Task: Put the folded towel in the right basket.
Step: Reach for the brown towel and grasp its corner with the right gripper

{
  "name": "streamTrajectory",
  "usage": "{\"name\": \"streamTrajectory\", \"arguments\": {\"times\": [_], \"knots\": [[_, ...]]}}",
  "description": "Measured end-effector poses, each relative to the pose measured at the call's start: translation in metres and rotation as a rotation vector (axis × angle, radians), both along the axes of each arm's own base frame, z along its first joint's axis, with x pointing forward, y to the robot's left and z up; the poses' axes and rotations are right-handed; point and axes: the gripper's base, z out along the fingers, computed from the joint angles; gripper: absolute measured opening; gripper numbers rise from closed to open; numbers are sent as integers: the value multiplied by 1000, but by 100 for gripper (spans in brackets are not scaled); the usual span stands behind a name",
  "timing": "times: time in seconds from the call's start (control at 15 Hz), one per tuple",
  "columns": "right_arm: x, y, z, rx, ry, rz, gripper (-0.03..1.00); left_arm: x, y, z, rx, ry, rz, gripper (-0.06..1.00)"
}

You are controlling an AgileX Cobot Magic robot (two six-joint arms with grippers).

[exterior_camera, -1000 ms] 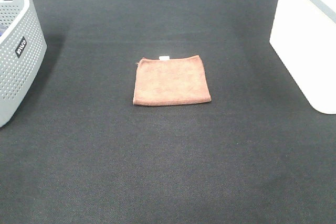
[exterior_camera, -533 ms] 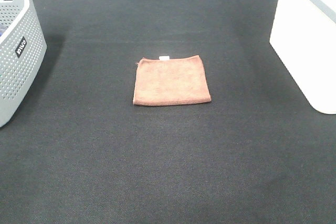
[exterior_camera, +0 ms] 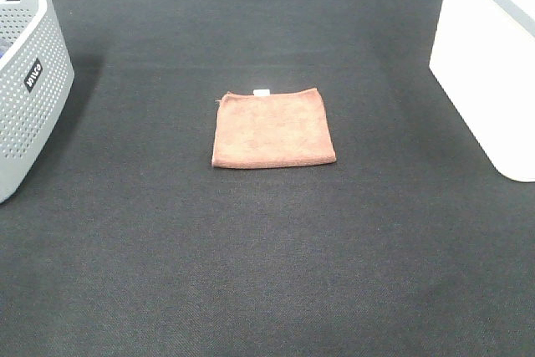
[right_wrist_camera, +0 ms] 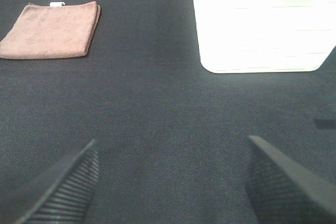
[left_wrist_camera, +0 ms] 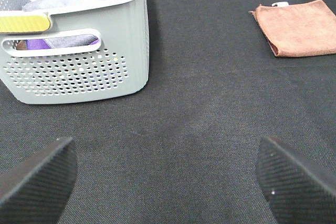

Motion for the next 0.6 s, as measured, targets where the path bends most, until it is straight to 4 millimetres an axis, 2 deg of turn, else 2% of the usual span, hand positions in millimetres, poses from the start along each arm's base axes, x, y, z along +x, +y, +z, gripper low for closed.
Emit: {"name": "streamTrajectory", "arguments": {"times": [0.6], "knots": [[0,0,0,0,0,0,72,0,0,0,0,0,0,88]]}}
